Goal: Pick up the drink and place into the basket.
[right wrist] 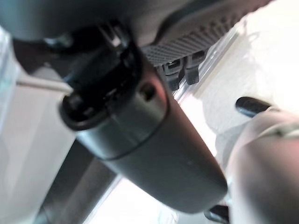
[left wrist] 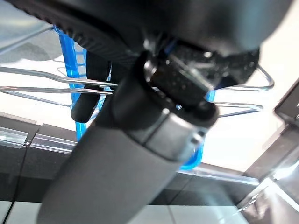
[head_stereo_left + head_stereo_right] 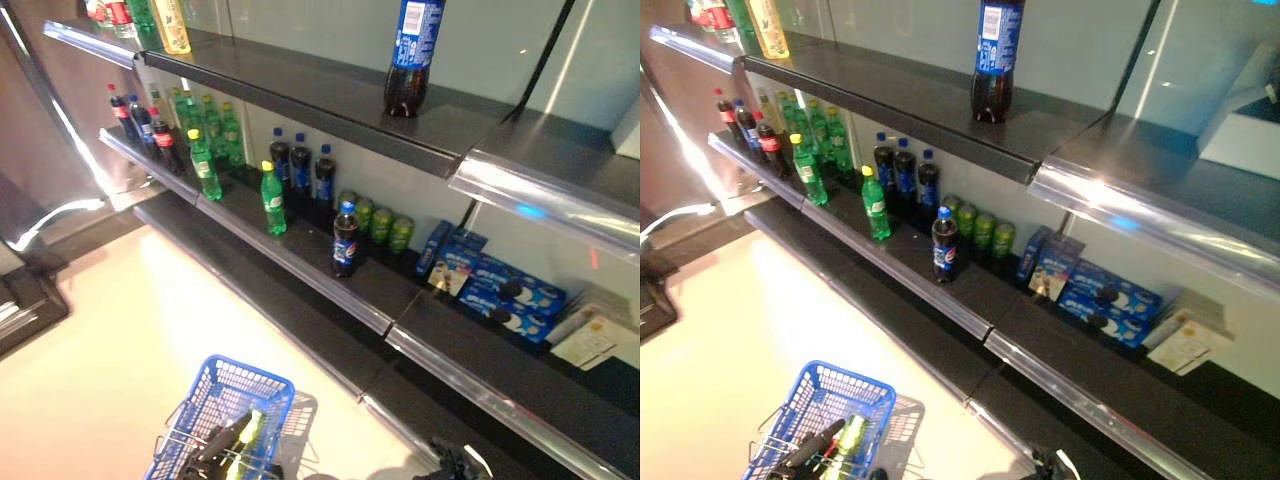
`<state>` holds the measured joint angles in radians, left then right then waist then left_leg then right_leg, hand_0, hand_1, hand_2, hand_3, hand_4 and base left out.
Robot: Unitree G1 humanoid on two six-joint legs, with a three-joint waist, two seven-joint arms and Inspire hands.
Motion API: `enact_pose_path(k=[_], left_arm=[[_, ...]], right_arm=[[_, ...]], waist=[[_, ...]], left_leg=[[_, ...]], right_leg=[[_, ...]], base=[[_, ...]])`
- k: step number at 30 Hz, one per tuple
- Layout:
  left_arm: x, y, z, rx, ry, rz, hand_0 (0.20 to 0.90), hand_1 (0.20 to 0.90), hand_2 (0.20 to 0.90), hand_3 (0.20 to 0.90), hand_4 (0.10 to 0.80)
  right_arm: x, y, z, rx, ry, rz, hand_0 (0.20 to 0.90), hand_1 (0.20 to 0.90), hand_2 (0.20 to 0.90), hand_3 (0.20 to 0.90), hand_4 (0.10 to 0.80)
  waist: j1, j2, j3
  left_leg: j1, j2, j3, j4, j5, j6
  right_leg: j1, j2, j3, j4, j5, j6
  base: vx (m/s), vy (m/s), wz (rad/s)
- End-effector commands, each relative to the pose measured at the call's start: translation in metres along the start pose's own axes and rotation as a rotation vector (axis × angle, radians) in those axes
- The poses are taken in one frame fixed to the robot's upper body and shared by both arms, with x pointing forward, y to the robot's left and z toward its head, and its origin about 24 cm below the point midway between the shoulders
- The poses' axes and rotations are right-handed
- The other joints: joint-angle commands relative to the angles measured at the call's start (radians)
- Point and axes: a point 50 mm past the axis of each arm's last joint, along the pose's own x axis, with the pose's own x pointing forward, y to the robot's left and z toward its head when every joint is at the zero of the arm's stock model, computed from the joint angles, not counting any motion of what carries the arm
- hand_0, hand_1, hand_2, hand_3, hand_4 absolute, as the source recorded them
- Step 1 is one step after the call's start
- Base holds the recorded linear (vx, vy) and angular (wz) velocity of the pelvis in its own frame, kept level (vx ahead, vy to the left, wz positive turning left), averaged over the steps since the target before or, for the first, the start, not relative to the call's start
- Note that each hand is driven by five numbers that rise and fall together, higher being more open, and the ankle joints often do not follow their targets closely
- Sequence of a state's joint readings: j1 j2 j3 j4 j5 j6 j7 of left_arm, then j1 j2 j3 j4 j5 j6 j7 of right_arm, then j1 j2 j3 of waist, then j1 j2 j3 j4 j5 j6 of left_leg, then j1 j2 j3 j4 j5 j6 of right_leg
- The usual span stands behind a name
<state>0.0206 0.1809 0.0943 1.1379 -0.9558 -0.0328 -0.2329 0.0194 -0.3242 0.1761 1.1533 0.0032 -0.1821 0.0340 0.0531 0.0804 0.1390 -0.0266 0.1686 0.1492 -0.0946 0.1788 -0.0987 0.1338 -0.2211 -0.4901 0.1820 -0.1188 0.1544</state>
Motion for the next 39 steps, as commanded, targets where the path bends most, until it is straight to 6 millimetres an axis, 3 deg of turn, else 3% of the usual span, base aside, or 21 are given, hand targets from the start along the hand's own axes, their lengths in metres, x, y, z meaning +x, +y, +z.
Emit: enact_pose_path(k=[1, 2, 3, 5, 9, 12, 16, 22, 26, 28, 29, 31, 36, 38, 39], left_arm=[[0.006, -0.036, 0.04, 0.101, -0.153, -0.25, 0.3, 0.3, 0.3, 0.2, 0.1], [0.006, -0.034, 0.04, 0.108, -0.149, -0.238, 0.3, 0.3, 0.3, 0.2, 0.1], [0.005, -0.03, 0.043, 0.106, -0.148, -0.212, 0.3, 0.3, 0.3, 0.2, 0.1], [0.005, -0.028, 0.045, 0.095, -0.151, -0.193, 0.3, 0.3, 0.3, 0.2, 0.1], [0.003, -0.018, 0.048, 0.085, -0.151, -0.157, 0.3, 0.3, 0.3, 0.2, 0.1], [0.001, -0.011, 0.046, 0.106, -0.138, -0.144, 0.3, 0.3, 0.3, 0.2, 0.1], [0.0, -0.005, 0.046, 0.109, -0.138, -0.139, 0.3, 0.3, 0.3, 0.2, 0.1], [0.001, -0.01, 0.05, 0.098, -0.136, -0.168, 0.3, 0.3, 0.3, 0.2, 0.1], [0.004, -0.021, 0.051, 0.118, -0.12, -0.204, 0.3, 0.3, 0.3, 0.2, 0.1], [0.005, -0.025, 0.053, 0.127, -0.124, -0.221, 0.3, 0.3, 0.3, 0.2, 0.1], [0.005, -0.026, 0.054, 0.131, -0.124, -0.222, 0.3, 0.3, 0.3, 0.2, 0.1], [0.007, -0.033, 0.057, 0.145, -0.123, -0.234, 0.3, 0.3, 0.3, 0.2, 0.1], [0.01, -0.043, 0.059, 0.168, -0.121, -0.263, 0.3, 0.3, 0.3, 0.2, 0.1], [0.01, -0.044, 0.057, 0.179, -0.111, -0.267, 0.3, 0.3, 0.3, 0.2, 0.1], [0.011, -0.044, 0.055, 0.188, -0.105, -0.269, 0.3, 0.3, 0.3, 0.2, 0.1]], right_arm=[[0.004, -0.034, 0.029, 0.044, -0.094, -0.128, 0.9, 0.9, 0.9, 0.9, 0.8], [0.003, -0.032, 0.025, 0.035, -0.086, -0.127, 0.9, 0.9, 0.9, 0.9, 0.8], [0.002, -0.03, 0.019, 0.021, -0.074, -0.118, 0.9, 0.9, 0.9, 0.9, 0.8], [0.001, -0.029, 0.015, 0.002, -0.065, -0.11, 0.9, 0.9, 0.9, 0.9, 0.8], [-0.001, -0.024, 0.006, -0.016, -0.047, -0.099, 0.9, 0.9, 0.9, 0.9, 0.8], [-0.003, -0.021, -0.001, 0.005, -0.03, -0.108, 0.9, 0.9, 0.9, 0.9, 0.8], [-0.003, -0.02, -0.003, 0.042, -0.011, -0.109, 0.9, 0.9, 0.9, 0.9, 0.8], [-0.002, -0.011, -0.004, 0.019, 0.007, -0.095, 0.9, 0.9, 0.9, 0.9, 0.8], [-0.002, -0.014, -0.006, 0.046, 0.026, -0.126, 0.9, 0.9, 0.9, 0.9, 0.8], [-0.003, -0.016, -0.007, 0.055, 0.022, -0.132, 0.9, 0.9, 0.9, 0.9, 0.8], [-0.003, -0.017, -0.008, 0.059, 0.025, -0.134, 0.9, 0.9, 0.9, 0.9, 0.8], [-0.005, -0.019, -0.013, 0.082, 0.036, -0.14, 0.9, 0.9, 0.9, 0.9, 0.8], [-0.004, -0.015, -0.013, 0.102, 0.036, -0.133, 0.9, 0.9, 0.9, 0.9, 0.8], [-0.005, -0.013, -0.016, 0.106, 0.048, -0.131, 0.9, 0.9, 0.9, 0.9, 0.8], [-0.005, -0.013, -0.017, 0.112, 0.052, -0.133, 0.9, 0.9, 0.9, 0.9, 0.8]], waist=[[0.002, -0.015, 0.064], [-0.006, -0.025, 0.063], [-0.017, -0.046, 0.057], [-0.02, -0.061, 0.05], [-0.016, -0.085, 0.037], [-0.01, -0.082, 0.02], [0.002, -0.082, -0.004], [0.035, -0.106, -0.018], [0.054, -0.119, -0.011], [0.047, -0.108, -0.004], [0.042, -0.108, -0.003], [0.015, -0.107, -0.001], [-0.01, -0.135, 0.006], [-0.03, -0.149, 0.007], [-0.035, -0.152, 0.008]], left_leg=[[0.092, 0.14, 0.306, 0.019, 0.037, -0.085], [0.108, 0.146, 0.358, 0.025, 0.031, -0.081], [0.132, 0.139, 0.411, 0.075, -0.017, -0.064], [0.141, 0.124, 0.429, 0.123, -0.059, -0.051], [0.154, 0.06, 0.434, 0.166, -0.129, -0.025], [0.168, 0.016, 0.449, 0.073, -0.104, -0.026], [0.178, -0.035, 0.421, 0.018, -0.114, -0.006], [0.17, -0.115, 0.373, 0.01, -0.167, 0.038], [0.173, -0.171, 0.327, 0.007, -0.202, 0.079], [0.179, -0.183, 0.296, 0.007, -0.216, 0.102], [0.179, -0.186, 0.288, 0.007, -0.219, 0.105], [0.18, -0.194, 0.22, 0.007, -0.221, 0.113], [0.181, -0.207, 0.167, 0.007, -0.217, 0.112], [0.185, -0.229, 0.134, 0.007, -0.231, 0.116], [0.188, -0.235, 0.124, 0.007, -0.236, 0.117]], right_leg=[[-0.052, -0.047, -0.1, 0.123, -0.024, -0.071], [-0.041, -0.05, -0.128, 0.108, -0.013, -0.07], [-0.025, -0.054, -0.164, 0.08, 0.007, -0.07], [-0.015, -0.054, -0.184, 0.056, 0.023, -0.07], [0.01, -0.043, -0.212, -0.024, 0.076, -0.052], [0.027, -0.018, -0.226, -0.089, 0.111, -0.034], [0.019, -0.02, -0.227, -0.117, 0.147, -0.009], [-0.005, -0.065, -0.228, -0.119, 0.233, 0.041], [-0.04, -0.143, -0.203, -0.033, 0.334, 0.084], [-0.09, -0.184, -0.154, 0.112, 0.36, 0.089], [-0.104, -0.182, -0.129, 0.131, 0.355, 0.088], [-0.161, -0.126, -0.008, 0.176, 0.341, 0.082], [-0.194, -0.057, 0.047, 0.053, 0.359, 0.065], [-0.223, 0.011, 0.089, -0.031, 0.348, 0.062], [-0.233, 0.026, 0.1, -0.052, 0.35, 0.063]], base=[[-0.191, -0.12, 1.18], [-0.165, -0.115, 1.29], [-0.119, -0.076, 1.28], [-0.059, -0.015, 0.97], [0.004, 0.103, 0.58], [0.049, 0.253, 0.47], [0.1, 0.296, 0.37], [0.068, 0.316, 0.16], [0.032, 0.356, 0.16], [0.022, 0.297, 0.33], [0.039, 0.256, 0.46], [0.079, 0.194, 0.57], [0.06, 0.045, 0.8], [0.13, 0.011, 0.66], [0.209, 0.009, 0.62]])
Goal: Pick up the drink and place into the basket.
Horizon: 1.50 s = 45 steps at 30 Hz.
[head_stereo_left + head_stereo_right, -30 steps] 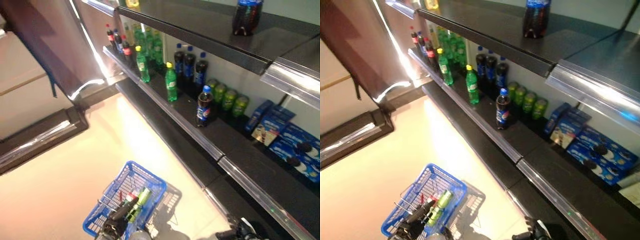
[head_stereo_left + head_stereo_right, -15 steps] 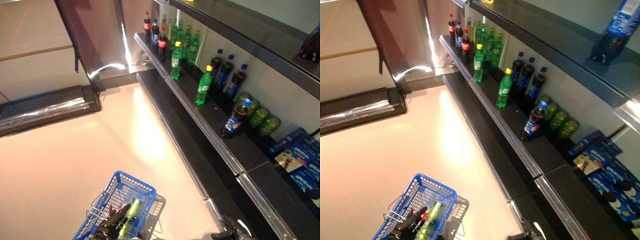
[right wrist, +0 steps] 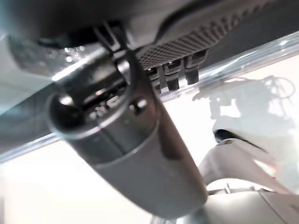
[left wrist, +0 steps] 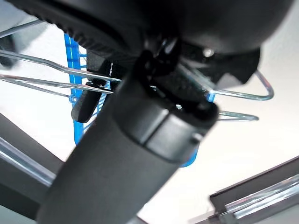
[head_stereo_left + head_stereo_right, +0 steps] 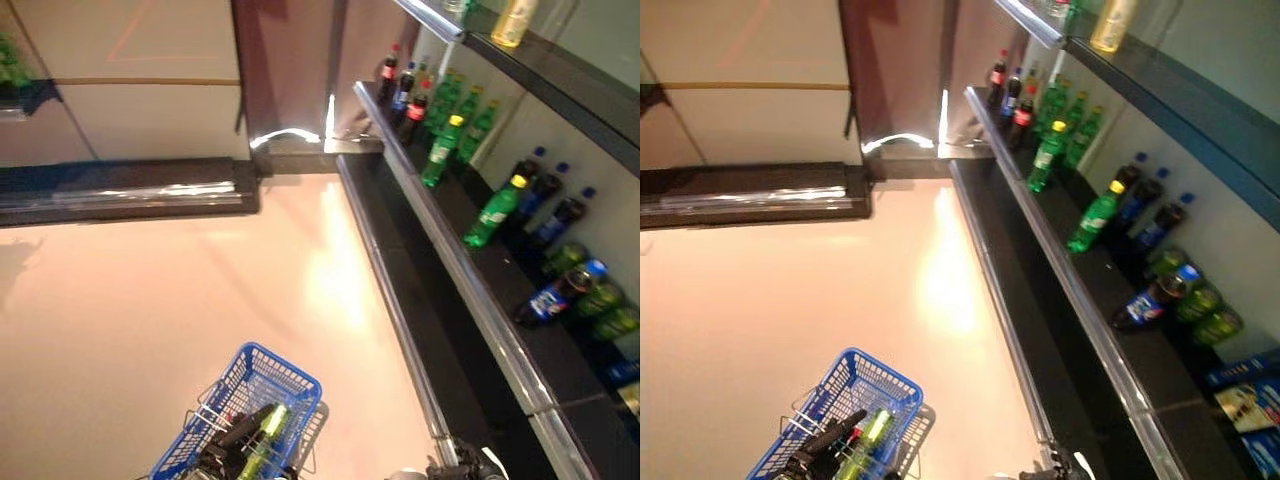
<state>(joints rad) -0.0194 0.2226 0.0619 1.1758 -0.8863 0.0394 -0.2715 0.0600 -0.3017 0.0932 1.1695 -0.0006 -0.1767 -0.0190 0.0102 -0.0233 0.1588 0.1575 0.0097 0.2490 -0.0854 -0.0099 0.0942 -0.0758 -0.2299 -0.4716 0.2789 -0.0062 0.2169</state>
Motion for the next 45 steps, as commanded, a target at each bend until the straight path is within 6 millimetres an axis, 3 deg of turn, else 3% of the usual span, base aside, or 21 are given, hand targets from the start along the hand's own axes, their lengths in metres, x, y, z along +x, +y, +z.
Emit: enact_pose_path(k=[1, 6, 11, 14, 16, 17, 19, 20, 22, 23, 25, 27, 30, 32, 33, 34, 35, 39, 42, 45], left_arm=[[0.006, -0.038, 0.05, 0.117, -0.18, -0.226, 0.3, 0.3, 0.3, 0.2, 0.1], [0.006, -0.032, 0.042, 0.146, -0.149, -0.222, 0.3, 0.3, 0.3, 0.2, 0.1], [0.004, -0.027, 0.037, 0.158, -0.128, -0.226, 0.3, 0.3, 0.3, 0.2, 0.1], [0.005, -0.027, 0.034, 0.168, -0.117, -0.232, 0.3, 0.3, 0.3, 0.2, 0.1], [0.005, -0.029, 0.033, 0.171, -0.113, -0.237, 0.3, 0.3, 0.3, 0.2, 0.1], [0.006, -0.031, 0.031, 0.188, -0.103, -0.246, 0.3, 0.3, 0.3, 0.2, 0.1], [0.007, -0.035, 0.03, 0.186, -0.1, -0.262, 0.3, 0.3, 0.3, 0.2, 0.1], [0.007, -0.036, 0.03, 0.183, -0.099, -0.266, 0.3, 0.3, 0.3, 0.2, 0.1], [0.009, -0.045, 0.031, 0.171, -0.107, -0.293, 0.3, 0.3, 0.3, 0.2, 0.1], [0.009, -0.049, 0.031, 0.171, -0.109, -0.312, 0.3, 0.3, 0.3, 0.2, 0.1], [0.01, -0.058, 0.032, 0.179, -0.11, -0.345, 0.3, 0.3, 0.3, 0.2, 0.1], [0.011, -0.072, 0.038, 0.171, -0.127, -0.371, 0.3, 0.3, 0.3, 0.2, 0.1], [0.012, -0.079, 0.045, 0.137, -0.161, -0.378, 0.3, 0.3, 0.3, 0.2, 0.1], [0.012, -0.079, 0.046, 0.117, -0.17, -0.367, 0.3, 0.3, 0.3, 0.2, 0.1], [0.012, -0.078, 0.045, 0.111, -0.171, -0.362, 0.3, 0.3, 0.3, 0.2, 0.1], [0.012, -0.077, 0.044, 0.109, -0.169, -0.353, 0.3, 0.3, 0.3, 0.2, 0.1], [0.011, -0.074, 0.042, 0.106, -0.165, -0.341, 0.3, 0.3, 0.3, 0.2, 0.1], [0.008, -0.057, 0.032, 0.11, -0.15, -0.307, 0.3, 0.3, 0.3, 0.2, 0.1], [0.002, -0.037, 0.027, 0.078, -0.154, -0.264, 0.3, 0.3, 0.3, 0.2, 0.1], [-0.001, -0.025, 0.026, 0.077, -0.152, -0.23, 0.3, 0.3, 0.3, 0.2, 0.1]], right_arm=[[0.002, -0.011, 0.002, 0.044, 0.001, -0.057, 0.9, 0.9, 0.9, 0.9, 0.8], [0.002, -0.009, 0.002, 0.063, 0.018, -0.066, 0.9, 0.9, 0.9, 0.9, 0.8], [0.0, -0.01, -0.005, 0.072, 0.038, -0.076, 0.9, 0.9, 0.9, 0.9, 0.8], [-0.002, -0.01, -0.013, 0.076, 0.06, -0.083, 0.9, 0.9, 0.9, 0.9, 0.8], [-0.003, -0.009, -0.017, 0.079, 0.071, -0.087, 0.9, 0.9, 0.9, 0.9, 0.8], [-0.005, -0.011, -0.021, 0.091, 0.082, -0.095, 0.9, 0.9, 0.9, 0.9, 0.8], [-0.005, -0.015, -0.022, 0.098, 0.08, -0.106, 0.9, 0.9, 0.9, 0.9, 0.8], [-0.005, -0.016, -0.021, 0.095, 0.077, -0.107, 0.9, 0.9, 0.9, 0.9, 0.8], [-0.004, -0.021, -0.016, 0.081, 0.056, -0.117, 0.9, 0.9, 0.9, 0.9, 0.8], [-0.003, -0.024, -0.013, 0.082, 0.045, -0.126, 0.9, 0.9, 0.9, 0.9, 0.8], [-0.003, -0.029, -0.008, 0.094, 0.029, -0.138, 0.9, 0.9, 0.9, 0.9, 0.8], [0.0, -0.031, -0.001, 0.09, 0.008, -0.135, 0.9, 0.9, 0.9, 0.9, 0.8], [0.004, -0.031, 0.011, 0.038, -0.004, -0.11, 0.9, 0.9, 0.9, 0.9, 0.8], [0.004, -0.03, 0.011, 0.0, 0.003, -0.097, 0.9, 0.9, 0.9, 0.9, 0.8], [0.004, -0.03, 0.01, -0.007, 0.008, -0.095, 0.9, 0.9, 0.9, 0.9, 0.8], [0.004, -0.03, 0.008, -0.012, 0.015, -0.095, 0.9, 0.9, 0.9, 0.9, 0.8], [0.003, -0.03, 0.006, -0.014, 0.024, -0.097, 0.9, 0.9, 0.9, 0.9, 0.8], [0.001, -0.03, -0.001, -0.027, 0.045, -0.092, 0.9, 0.9, 0.9, 0.9, 0.8], [-0.001, -0.034, -0.006, -0.068, 0.059, -0.078, 0.9, 0.9, 0.9, 0.9, 0.8], [-0.002, -0.037, -0.011, -0.089, 0.087, -0.072, 0.9, 0.9, 0.9, 0.9, 0.8]], waist=[[-0.008, -0.054, -0.009], [-0.037, -0.051, 0.0], [-0.058, -0.053, 0.0], [-0.072, -0.043, -0.016], [-0.082, -0.038, -0.031], [-0.089, -0.029, -0.05], [-0.099, -0.008, -0.065], [-0.1, -0.005, -0.066], [-0.104, 0.005, -0.065], [-0.102, 0.001, -0.061], [-0.099, -0.007, -0.049], [-0.092, -0.016, -0.027], [-0.081, -0.013, -0.016], [-0.071, 0.005, -0.022], [-0.068, 0.008, -0.023], [-0.067, 0.011, -0.025], [-0.059, 0.015, -0.023], [-0.034, 0.012, -0.022], [0.001, 0.018, -0.028], [0.028, 0.023, -0.039]], left_leg=[[0.011, -0.093, -0.006, -0.002, -0.057, -0.071], [0.039, -0.131, -0.081, -0.002, -0.067, -0.057], [0.077, -0.167, -0.116, 0.03, -0.109, -0.047], [0.104, -0.188, -0.15, 0.061, -0.144, -0.044], [0.106, -0.193, -0.149, 0.083, -0.159, -0.046], [0.124, -0.19, -0.134, 0.106, -0.178, -0.058], [0.125, -0.161, -0.1, 0.224, -0.094, -0.104], [0.121, -0.157, -0.098, 0.247, -0.072, -0.115], [0.075, -0.128, -0.062, 0.403, 0.034, -0.175], [0.031, -0.107, -0.043, 0.469, 0.086, -0.202], [-0.039, -0.024, 0.024, 0.536, 0.12, -0.226], [-0.091, 0.066, 0.09, 0.51, 0.073, -0.205], [-0.132, 0.083, 0.144, 0.304, 0.038, -0.171], [-0.169, 0.111, 0.163, 0.093, 0.095, -0.185], [-0.174, 0.12, 0.167, 0.056, 0.119, -0.19], [-0.181, 0.127, 0.157, 0.011, 0.14, -0.211], [-0.23, 0.153, 0.163, -0.002, 0.162, -0.221], [-0.295, 0.167, 0.153, -0.002, 0.173, -0.23], [-0.322, 0.172, 0.098, -0.002, 0.207, -0.236], [-0.32, 0.171, 0.073, -0.002, 0.209, -0.215]], right_leg=[[-0.06, 0.072, 0.113, -0.193, 0.244, 0.001], [-0.126, 0.126, 0.174, -0.238, 0.26, -0.007], [-0.141, 0.164, 0.148, -0.296, 0.259, -0.025], [-0.113, 0.183, 0.149, -0.274, 0.243, -0.057], [-0.106, 0.183, 0.142, -0.249, 0.215, -0.076], [-0.084, 0.191, 0.128, -0.242, 0.188, -0.1], [-0.04, 0.221, 0.112, -0.248, 0.146, -0.138], [-0.032, 0.225, 0.11, -0.249, 0.14, -0.144], [0.006, 0.23, 0.1, -0.246, 0.099, -0.175], [0.024, 0.223, 0.094, -0.244, 0.081, -0.188], [0.057, 0.208, 0.079, -0.237, 0.05, -0.2], [0.082, 0.195, 0.09, -0.225, 0.022, -0.202], [0.111, 0.195, 0.151, -0.222, -0.003, -0.183], [0.143, 0.207, 0.178, -0.237, -0.023, -0.169], [0.155, 0.209, 0.181, -0.241, -0.03, -0.166], [0.178, 0.208, 0.184, -0.241, -0.054, -0.156], [0.191, 0.212, 0.185, -0.237, -0.061, -0.161], [0.229, 0.203, 0.187, -0.22, -0.094, -0.163], [0.27, 0.211, 0.218, -0.208, -0.135, -0.17], [0.287, 0.217, 0.237, -0.194, -0.151, -0.173]], base=[[0.227, 0.002, 0.69], [0.291, 0.024, 0.95], [0.338, -0.008, 0.64], [0.328, -0.069, 0.53], [0.353, -0.137, 0.51], [0.324, -0.181, 0.51], [0.26, -0.181, 0.58], [0.172, -0.155, 0.55], [0.192, -0.176, 0.42], [0.201, -0.189, 0.18], [0.154, -0.137, 0.11], [0.134, -0.036, 0.05], [0.158, 0.069, -0.06], [0.242, 0.109, -0.03], [0.338, 0.1, -0.05], [0.331, 0.06, -0.11], [0.374, 0.057, -0.11], [0.302, 0.038, -0.25], [0.486, 0.112, -0.58], [0.537, 0.178, -0.48]])
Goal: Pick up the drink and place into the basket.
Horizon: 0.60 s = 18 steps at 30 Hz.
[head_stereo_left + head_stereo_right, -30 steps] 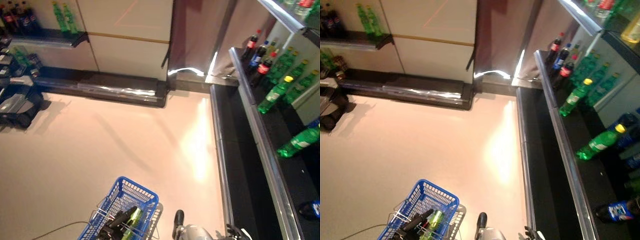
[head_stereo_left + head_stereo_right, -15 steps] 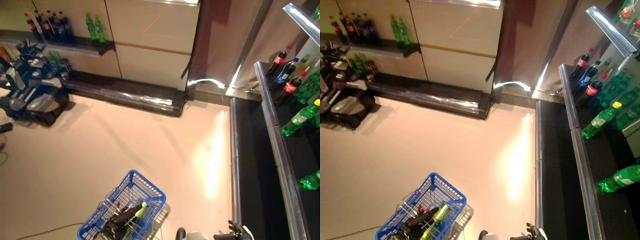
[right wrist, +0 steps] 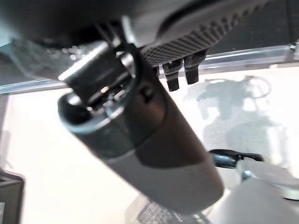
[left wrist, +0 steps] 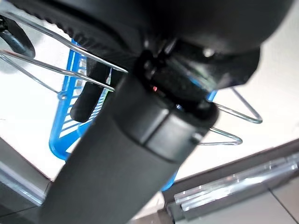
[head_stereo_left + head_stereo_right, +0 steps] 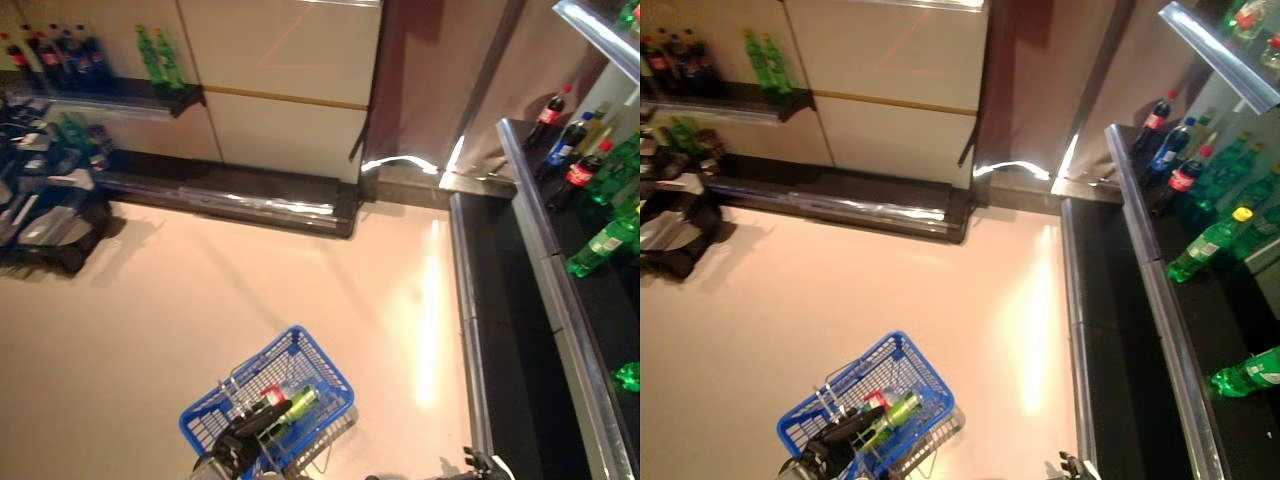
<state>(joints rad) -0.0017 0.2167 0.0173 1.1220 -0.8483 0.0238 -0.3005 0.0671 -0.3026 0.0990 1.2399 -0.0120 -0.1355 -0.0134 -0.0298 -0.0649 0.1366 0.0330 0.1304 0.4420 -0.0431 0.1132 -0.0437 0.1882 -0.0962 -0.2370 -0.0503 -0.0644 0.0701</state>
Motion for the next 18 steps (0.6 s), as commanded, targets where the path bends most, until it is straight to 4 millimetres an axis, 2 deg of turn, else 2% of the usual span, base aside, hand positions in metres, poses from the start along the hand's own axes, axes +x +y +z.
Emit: enact_pose_path(k=[1, 4, 5, 6, 7, 8, 9, 10, 12, 14, 15, 16, 18], left_arm=[[-0.001, -0.012, 0.03, 0.001, -0.16, -0.153, 0.3, 0.3, 0.3, 0.2, 0.1], [0.0, -0.014, 0.039, 0.021, -0.166, -0.169, 0.3, 0.3, 0.3, 0.2, 0.1], [0.001, -0.016, 0.041, 0.035, -0.164, -0.174, 0.3, 0.3, 0.3, 0.2, 0.1], [0.002, -0.019, 0.045, 0.055, -0.162, -0.182, 0.3, 0.3, 0.3, 0.2, 0.1], [0.002, -0.021, 0.047, 0.071, -0.161, -0.191, 0.3, 0.3, 0.3, 0.2, 0.1], [0.003, -0.022, 0.049, 0.088, -0.158, -0.199, 0.3, 0.3, 0.3, 0.2, 0.1], [0.003, -0.022, 0.05, 0.096, -0.156, -0.201, 0.3, 0.3, 0.3, 0.2, 0.1], [0.003, -0.023, 0.051, 0.101, -0.159, -0.198, 0.3, 0.3, 0.3, 0.2, 0.1], [0.003, -0.024, 0.055, 0.101, -0.169, -0.183, 0.3, 0.3, 0.3, 0.2, 0.1], [0.005, -0.03, 0.06, 0.116, -0.17, -0.183, 0.3, 0.3, 0.3, 0.2, 0.1], [0.007, -0.034, 0.06, 0.133, -0.164, -0.189, 0.3, 0.3, 0.3, 0.2, 0.1], [0.008, -0.037, 0.06, 0.148, -0.157, -0.195, 0.3, 0.3, 0.3, 0.2, 0.1], [0.01, -0.039, 0.059, 0.172, -0.143, -0.198, 0.3, 0.3, 0.3, 0.2, 0.1]], right_arm=[[0.0, -0.037, 0.009, -0.075, -0.018, -0.081, 0.9, 0.9, 0.9, 0.9, 0.8], [0.002, -0.03, 0.011, -0.079, -0.016, -0.068, 0.9, 0.9, 0.9, 0.9, 0.8], [0.002, -0.027, 0.013, -0.06, -0.019, -0.073, 0.9, 0.9, 0.9, 0.9, 0.8], [0.003, -0.023, 0.018, -0.034, -0.032, -0.074, 0.9, 0.9, 0.9, 0.9, 0.8], [0.004, -0.021, 0.022, -0.02, -0.048, -0.074, 0.9, 0.9, 0.9, 0.9, 0.8], [0.004, -0.02, 0.024, -0.006, -0.062, -0.075, 0.9, 0.9, 0.9, 0.9, 0.8], [0.004, -0.02, 0.025, 0.0, -0.067, -0.075, 0.9, 0.9, 0.9, 0.9, 0.8], [0.004, -0.02, 0.024, -0.001, -0.071, -0.072, 0.9, 0.9, 0.9, 0.9, 0.8], [0.003, -0.02, 0.024, -0.011, -0.082, -0.055, 0.9, 0.9, 0.9, 0.9, 0.8], [0.004, -0.017, 0.027, -0.004, -0.092, -0.039, 0.9, 0.9, 0.9, 0.9, 0.8], [0.005, -0.015, 0.029, 0.009, -0.094, -0.037, 0.9, 0.9, 0.9, 0.9, 0.8], [0.004, -0.013, 0.028, 0.023, -0.093, -0.037, 0.9, 0.9, 0.9, 0.9, 0.8], [0.004, -0.008, 0.025, 0.037, -0.092, -0.033, 0.9, 0.9, 0.9, 0.9, 0.8]], waist=[[0.076, 0.059, -0.021], [0.109, 0.027, -0.034], [0.119, 0.015, -0.033], [0.132, -0.003, -0.034], [0.136, -0.012, -0.034], [0.132, -0.011, -0.034], [0.126, -0.004, -0.037], [0.122, 0.006, -0.035], [0.11, 0.022, -0.027], [0.094, 0.03, -0.011], [0.083, 0.026, -0.005], [0.077, 0.025, -0.005], [0.052, 0.009, -0.002]], left_leg=[[-0.183, 0.037, -0.13, -0.044, 0.088, -0.07], [-0.17, -0.012, -0.154, -0.026, 0.043, -0.027], [-0.166, -0.035, -0.16, -0.018, 0.028, -0.009], [-0.161, -0.069, -0.167, -0.009, 0.012, 0.014], [-0.153, -0.087, -0.169, -0.008, 0.003, 0.027], [-0.134, -0.108, -0.172, -0.014, -0.008, 0.045], [-0.119, -0.116, -0.179, -0.019, -0.015, 0.052], [-0.101, -0.124, -0.187, -0.02, -0.028, 0.062], [-0.058, -0.128, -0.19, -0.027, -0.045, 0.07], [-0.008, -0.126, -0.188, -0.037, -0.053, 0.059], [0.014, -0.128, -0.191, -0.044, -0.059, 0.048], [0.017, -0.129, -0.191, -0.044, -0.062, 0.041], [0.035, -0.147, -0.198, -0.044, -0.081, 0.026]], right_leg=[[0.034, 0.077, 0.012, 0.139, -0.1, -0.022], [0.044, 0.034, 0.0, 0.16, -0.098, 0.007], [0.042, 0.014, -0.005, 0.185, -0.08, 0.027], [0.03, -0.022, -0.013, 0.247, -0.02, 0.063], [0.012, -0.043, -0.012, 0.297, 0.016, 0.081], [-0.027, -0.06, 0.0, 0.42, 0.075, 0.101], [-0.068, -0.064, 0.012, 0.482, 0.123, 0.11], [-0.116, -0.091, 0.017, 0.574, 0.166, 0.115], [-0.185, -0.128, 0.003, 0.603, 0.19, 0.109], [-0.23, -0.105, -0.037, 0.533, 0.154, 0.093], [-0.247, -0.068, -0.07, 0.415, 0.139, 0.089], [-0.261, -0.046, -0.086, 0.347, 0.129, 0.084], [-0.274, -0.012, -0.106, 0.166, 0.164, 0.09]], base=[[0.544, 0.188, -0.36], [0.419, 0.15, -0.35], [0.372, 0.158, -0.5], [0.364, 0.178, -0.34], [0.387, 0.236, -0.21], [0.354, 0.238, -0.18], [0.329, 0.243, -0.11], [0.294, 0.187, 0.04], [0.309, 0.098, 0.05], [0.303, -0.052, -0.07], [0.236, -0.127, 0.03], [0.251, -0.168, 0.29], [0.239, -0.151, 0.37]])
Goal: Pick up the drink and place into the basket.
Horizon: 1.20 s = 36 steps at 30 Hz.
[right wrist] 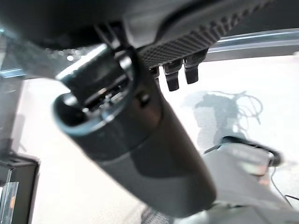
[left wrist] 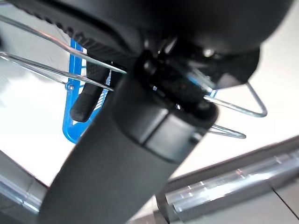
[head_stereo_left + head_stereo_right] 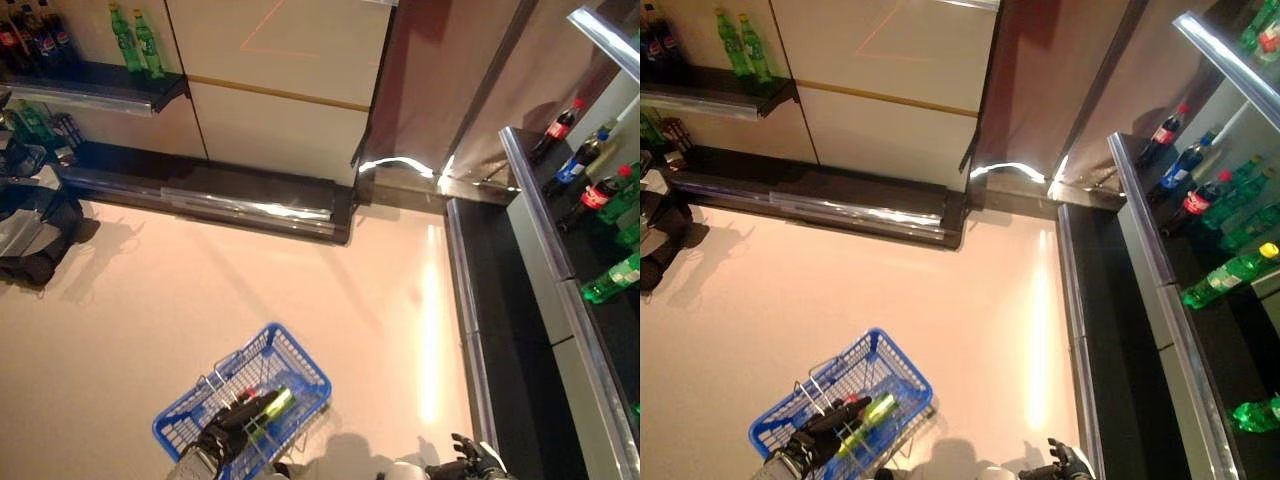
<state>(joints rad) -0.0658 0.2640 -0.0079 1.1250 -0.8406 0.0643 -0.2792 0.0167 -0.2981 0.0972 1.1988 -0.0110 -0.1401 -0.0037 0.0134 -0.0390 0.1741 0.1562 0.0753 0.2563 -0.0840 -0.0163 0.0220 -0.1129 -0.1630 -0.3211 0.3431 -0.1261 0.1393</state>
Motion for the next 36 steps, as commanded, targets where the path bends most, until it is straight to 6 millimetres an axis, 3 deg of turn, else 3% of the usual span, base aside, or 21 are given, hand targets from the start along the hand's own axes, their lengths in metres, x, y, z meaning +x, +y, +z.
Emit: enact_pose_path(k=[1, 3, 6, 7, 10, 13, 15, 16, 19, 21, 28, 30, 32, 33, 36], left_arm=[[0.004, -0.027, 0.035, 0.117, -0.139, -0.188, 0.3, 0.3, 0.3, 0.2, 0.1], [0.002, -0.021, 0.029, 0.111, -0.133, -0.183, 0.3, 0.3, 0.3, 0.2, 0.1], [-0.001, -0.015, 0.02, 0.13, -0.113, -0.195, 0.3, 0.3, 0.3, 0.2, 0.1], [-0.001, -0.015, 0.019, 0.132, -0.111, -0.198, 0.3, 0.3, 0.3, 0.2, 0.1], [-0.001, -0.014, 0.012, 0.11, -0.093, -0.201, 0.3, 0.3, 0.3, 0.2, 0.1], [0.001, -0.02, 0.01, 0.125, -0.086, -0.225, 0.3, 0.3, 0.3, 0.2, 0.1], [0.003, -0.025, 0.011, 0.104, -0.091, -0.247, 0.3, 0.3, 0.3, 0.2, 0.1], [0.003, -0.029, 0.009, 0.115, -0.082, -0.264, 0.3, 0.3, 0.3, 0.2, 0.1], [0.001, -0.027, -0.001, 0.122, -0.07, -0.288, 0.3, 0.3, 0.3, 0.2, 0.1], [0.002, -0.029, 0.001, 0.119, -0.066, -0.285, 0.3, 0.3, 0.3, 0.2, 0.1], [0.002, -0.029, -0.001, 0.114, -0.055, -0.292, 0.3, 0.3, 0.3, 0.2, 0.1], [0.0, -0.025, -0.004, 0.088, -0.076, -0.282, 0.3, 0.3, 0.3, 0.2, 0.1], [-0.001, -0.023, -0.006, 0.082, -0.084, -0.288, 0.3, 0.3, 0.3, 0.2, 0.1], [-0.001, -0.024, -0.008, 0.086, -0.079, -0.296, 0.3, 0.3, 0.3, 0.2, 0.1], [0.0, -0.025, -0.001, 0.087, -0.09, -0.284, 0.3, 0.3, 0.3, 0.2, 0.1]], right_arm=[[-0.002, -0.006, -0.008, 0.03, 0.005, -0.037, 0.9, 0.9, 0.9, 0.9, 0.8], [-0.004, -0.002, -0.014, 0.025, 0.011, -0.035, 0.9, 0.9, 0.9, 0.9, 0.8], [-0.005, -0.006, -0.017, 0.031, 0.02, -0.042, 0.9, 0.9, 0.9, 0.9, 0.8], [-0.005, -0.007, -0.018, 0.031, 0.021, -0.043, 0.9, 0.9, 0.9, 0.9, 0.8], [-0.005, -0.01, -0.019, 0.026, 0.04, -0.05, 0.9, 0.9, 0.9, 0.9, 0.8], [-0.004, -0.011, -0.013, 0.004, 0.021, -0.057, 0.9, 0.9, 0.9, 0.9, 0.8], [-0.002, -0.014, -0.007, -0.016, 0.011, -0.069, 0.9, 0.9, 0.9, 0.9, 0.8], [-0.002, -0.016, -0.005, -0.01, 0.01, -0.08, 0.9, 0.9, 0.9, 0.9, 0.8], [0.0, -0.021, 0.002, -0.004, -0.017, -0.086, 0.9, 0.9, 0.9, 0.9, 0.8], [0.0, -0.021, 0.003, 0.004, -0.01, -0.09, 0.9, 0.9, 0.9, 0.9, 0.8], [-0.003, -0.015, -0.013, 0.003, 0.037, -0.069, 0.9, 0.9, 0.9, 0.9, 0.8], [-0.002, -0.016, -0.007, -0.032, 0.008, -0.047, 0.9, 0.9, 0.9, 0.9, 0.8], [-0.001, -0.017, -0.003, -0.027, -0.006, -0.053, 0.9, 0.9, 0.9, 0.9, 0.8], [-0.001, -0.019, -0.001, -0.004, -0.007, -0.066, 0.9, 0.9, 0.9, 0.9, 0.8], [-0.001, -0.018, 0.0, 0.024, -0.025, -0.072, 0.9, 0.9, 0.9, 0.9, 0.8]], waist=[[-0.006, -0.023, -0.038], [-0.042, -0.024, -0.032], [-0.055, -0.004, -0.041], [-0.056, -0.003, -0.043], [-0.06, 0.004, -0.074], [-0.064, -0.004, -0.072], [-0.055, -0.01, -0.06], [-0.046, -0.012, -0.056], [-0.029, -0.002, -0.056], [-0.042, 0.006, -0.069], [-0.07, 0.017, -0.094], [-0.048, 0.003, -0.072], [-0.037, -0.004, -0.066], [-0.038, -0.006, -0.063], [-0.068, -0.002, -0.052]], left_leg=[[-0.079, -0.099, -0.012, -0.003, 0.037, -0.041], [-0.057, -0.116, -0.038, -0.003, 0.006, -0.021], [-0.042, -0.112, -0.054, -0.003, 0.003, -0.017], [-0.041, -0.113, -0.055, -0.003, 0.002, -0.017], [-0.032, -0.114, -0.056, 0.021, -0.001, -0.023], [-0.079, -0.099, -0.039, 0.162, -0.012, -0.046], [-0.137, -0.073, -0.058, 0.268, 0.034, -0.075], [-0.143, -0.067, -0.07, 0.243, 0.036, -0.077], [-0.116, -0.1, -0.128, 0.135, 0.001, -0.046], [-0.093, -0.107, -0.129, 0.096, -0.006, -0.033], [-0.06, -0.117, -0.105, 0.091, -0.033, -0.036], [-0.102, -0.152, -0.217, 0.218, -0.059, -0.036], [-0.122, -0.18, -0.276, 0.247, -0.066, -0.029], [-0.118, -0.192, -0.281, 0.232, -0.081, -0.02], [-0.082, -0.18, -0.234, 0.165, -0.082, 0.001]], right_leg=[[0.01, 0.051, -0.015, -0.273, 0.263, 0.032], [-0.059, 0.033, 0.081, -0.26, 0.35, 0.049], [-0.011, 0.067, 0.111, -0.28, 0.268, 0.011], [-0.006, 0.071, 0.112, -0.284, 0.263, 0.007], [0.073, 0.114, 0.139, -0.314, 0.211, -0.036], [0.104, 0.126, 0.14, -0.3, 0.176, -0.065], [0.129, 0.128, 0.141, -0.293, 0.156, -0.082], [0.144, 0.131, 0.144, -0.3, 0.153, -0.081], [0.151, 0.144, 0.171, -0.314, 0.147, -0.077], [0.148, 0.152, 0.185, -0.316, 0.14, -0.077], [0.173, 0.149, 0.21, -0.356, 0.145, -0.069], [0.18, 0.138, 0.269, -0.36, 0.156, -0.076], [0.172, 0.135, 0.307, -0.363, 0.17, -0.074], [0.165, 0.131, 0.321, -0.36, 0.177, -0.068], [0.109, 0.117, 0.341, -0.335, 0.207, -0.035]], base=[[0.254, -0.12, 0.41], [0.261, -0.11, 0.52], [0.202, -0.126, 0.52], [0.259, -0.177, 0.07], [0.25, -0.18, 0.12], [0.142, -0.184, 0.16], [0.086, -0.135, 0.18], [0.108, -0.058, 0.19], [0.102, -0.009, -0.15], [0.077, 0.018, -0.67], [0.078, 0.043, -0.23], [0.004, 0.108, -0.7], [-0.073, 0.139, -1.16], [-0.115, 0.163, -1.49], [-0.113, 0.142, -1.73]])
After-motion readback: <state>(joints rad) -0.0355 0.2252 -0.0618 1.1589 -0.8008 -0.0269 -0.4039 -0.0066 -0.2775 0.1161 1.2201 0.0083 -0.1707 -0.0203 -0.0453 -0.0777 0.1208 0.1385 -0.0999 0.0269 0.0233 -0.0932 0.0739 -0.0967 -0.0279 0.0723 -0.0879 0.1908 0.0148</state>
